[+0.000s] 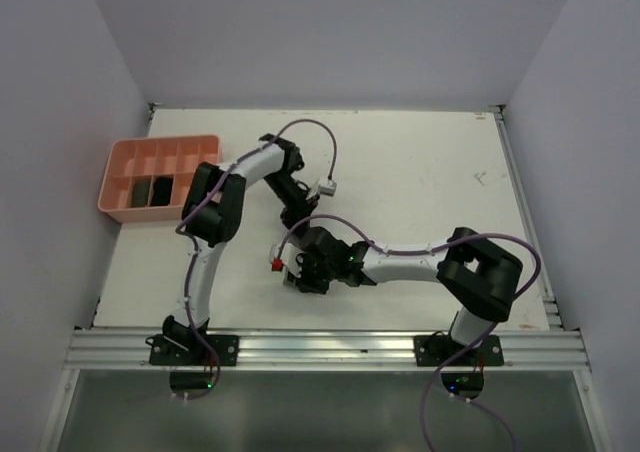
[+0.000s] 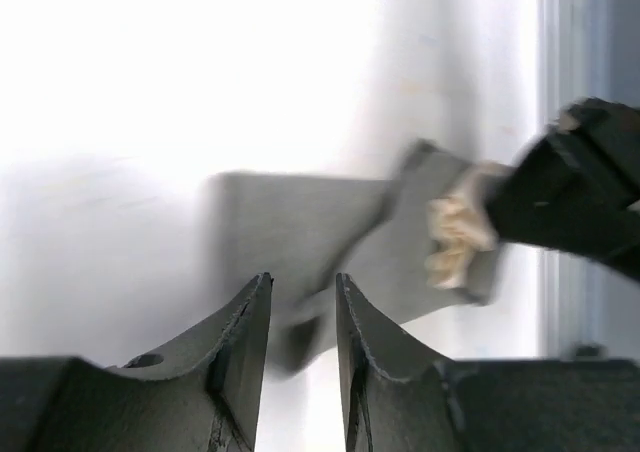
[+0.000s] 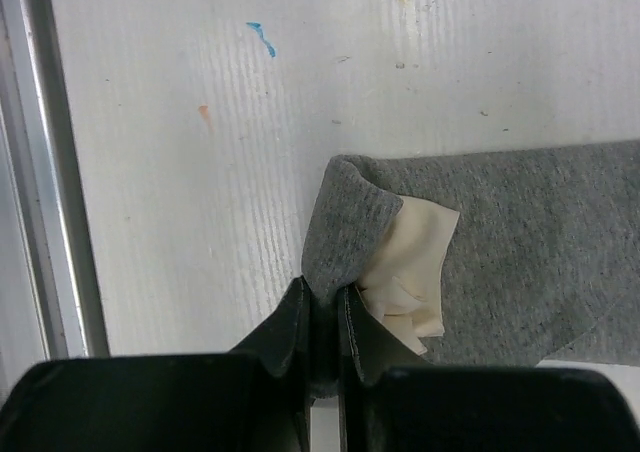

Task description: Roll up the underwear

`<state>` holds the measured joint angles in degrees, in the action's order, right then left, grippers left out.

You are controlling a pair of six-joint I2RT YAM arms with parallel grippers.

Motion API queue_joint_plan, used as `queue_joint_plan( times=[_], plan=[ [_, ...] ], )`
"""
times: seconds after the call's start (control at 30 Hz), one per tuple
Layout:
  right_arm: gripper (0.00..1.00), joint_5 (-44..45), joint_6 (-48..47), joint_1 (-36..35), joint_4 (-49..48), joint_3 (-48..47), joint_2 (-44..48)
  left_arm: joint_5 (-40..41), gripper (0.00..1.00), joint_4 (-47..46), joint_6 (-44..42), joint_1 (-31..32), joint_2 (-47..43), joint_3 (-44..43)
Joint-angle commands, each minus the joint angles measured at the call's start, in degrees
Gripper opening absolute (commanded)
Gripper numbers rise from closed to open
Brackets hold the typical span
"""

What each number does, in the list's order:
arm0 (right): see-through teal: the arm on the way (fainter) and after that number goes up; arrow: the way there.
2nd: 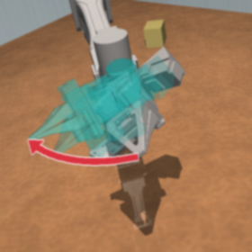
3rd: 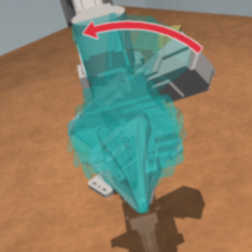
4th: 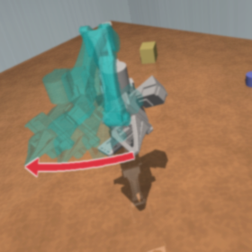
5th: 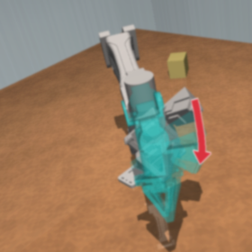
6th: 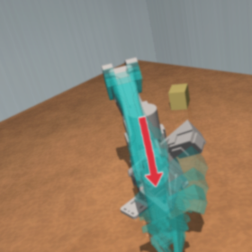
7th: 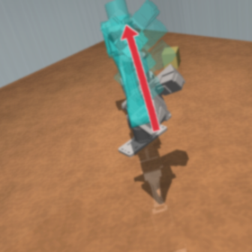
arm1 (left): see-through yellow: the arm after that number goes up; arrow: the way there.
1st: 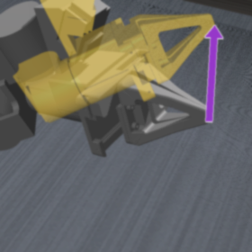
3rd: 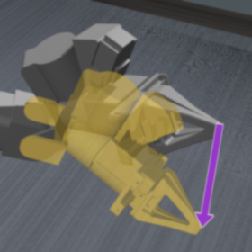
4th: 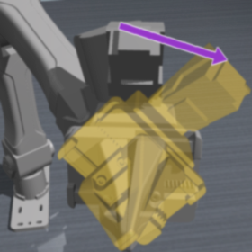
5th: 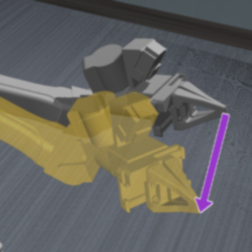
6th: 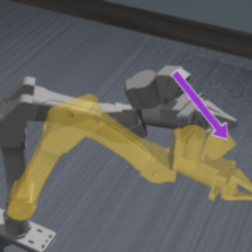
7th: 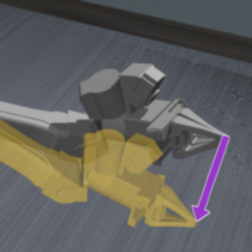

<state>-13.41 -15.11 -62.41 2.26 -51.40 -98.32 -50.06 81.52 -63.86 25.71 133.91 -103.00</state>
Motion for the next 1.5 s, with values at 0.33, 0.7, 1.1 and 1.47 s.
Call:
queue_joint_plan(
  times=[0.33,0.7,1.1,1.47],
  plan=[
    [0.00,-19.9,12.7,7.7,9.4,-6.5,-10.7,2.7,0.50,-44.4,21.8,-17.5,-29.4,6.2],
    [0.00,-36.0,24.9,17.5,-1.1,-4.4,-19.0,4.6,1.00,-40.7,18.0,-20.3,-51.2,24.1],
    [0.00,-43.9,30.6,21.0,-1.0,-11.1,-31.7,18.0,0.60,-46.3,-7.9,-4.4,-81.3,68.0],
    [0.00,-44.0,33.3,22.2,-1.6,-11.8,-33.5,20.1,0.40,-58.3,5.3,11.4,-70.6,69.6]
  ],
)
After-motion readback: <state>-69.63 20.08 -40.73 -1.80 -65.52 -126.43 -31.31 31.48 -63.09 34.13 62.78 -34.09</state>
